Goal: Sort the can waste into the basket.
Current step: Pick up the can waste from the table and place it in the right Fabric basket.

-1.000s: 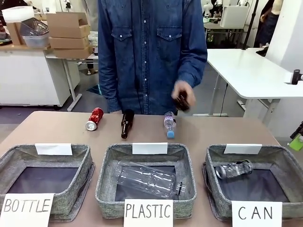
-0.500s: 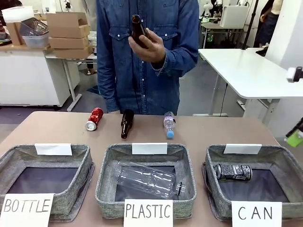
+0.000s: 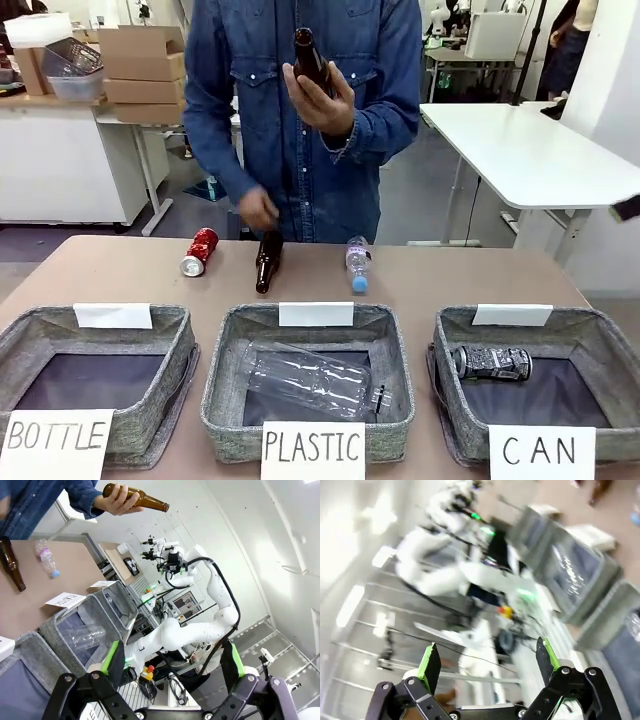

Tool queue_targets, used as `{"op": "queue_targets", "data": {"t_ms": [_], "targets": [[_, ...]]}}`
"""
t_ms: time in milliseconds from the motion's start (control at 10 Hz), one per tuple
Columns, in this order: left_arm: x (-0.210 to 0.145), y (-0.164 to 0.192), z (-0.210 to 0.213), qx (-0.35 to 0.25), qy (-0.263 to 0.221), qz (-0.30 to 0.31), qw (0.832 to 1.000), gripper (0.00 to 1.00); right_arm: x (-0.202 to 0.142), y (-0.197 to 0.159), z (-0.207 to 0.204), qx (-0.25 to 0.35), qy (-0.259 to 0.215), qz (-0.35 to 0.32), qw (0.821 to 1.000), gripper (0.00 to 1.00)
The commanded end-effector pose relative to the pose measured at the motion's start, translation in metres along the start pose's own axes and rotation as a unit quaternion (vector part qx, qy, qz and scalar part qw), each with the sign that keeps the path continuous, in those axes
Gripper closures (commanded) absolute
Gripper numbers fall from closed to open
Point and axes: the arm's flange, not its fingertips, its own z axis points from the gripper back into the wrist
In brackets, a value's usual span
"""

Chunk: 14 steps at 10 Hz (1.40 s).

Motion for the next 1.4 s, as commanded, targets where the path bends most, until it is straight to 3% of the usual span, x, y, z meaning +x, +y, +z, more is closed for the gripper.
{"op": "queue_targets", "data": {"t_ms": [0,100,200,1300], "targets": [[0.0001,-0.0020,-0.0007,-0.004,0.005,-0.009,1.000,0.00,0.0089,-0.0053,0.0091,0.192,-0.144,-0.063,0.969,0.00],[0.0001,-0.0020,-0.0007,-0.004,0.005,-0.009,1.000,0.00,0.0117,-0.0104,0.0073,0.158,-0.176,-0.073,0.969,0.00],[0.0001,-0.0020,-0.0007,-0.004,0.005,-0.009,1.000,0.00,0.0031,-0.0065,0.0103,0.072,-0.039,-0.011,0.997,0.00],[0.0001,-0.0020,-0.0007,-0.004,0.005,-0.009,1.000,0.00,0.0031,-0.0065,0.0103,0.072,-0.039,-0.011,0.997,0.00]]}}
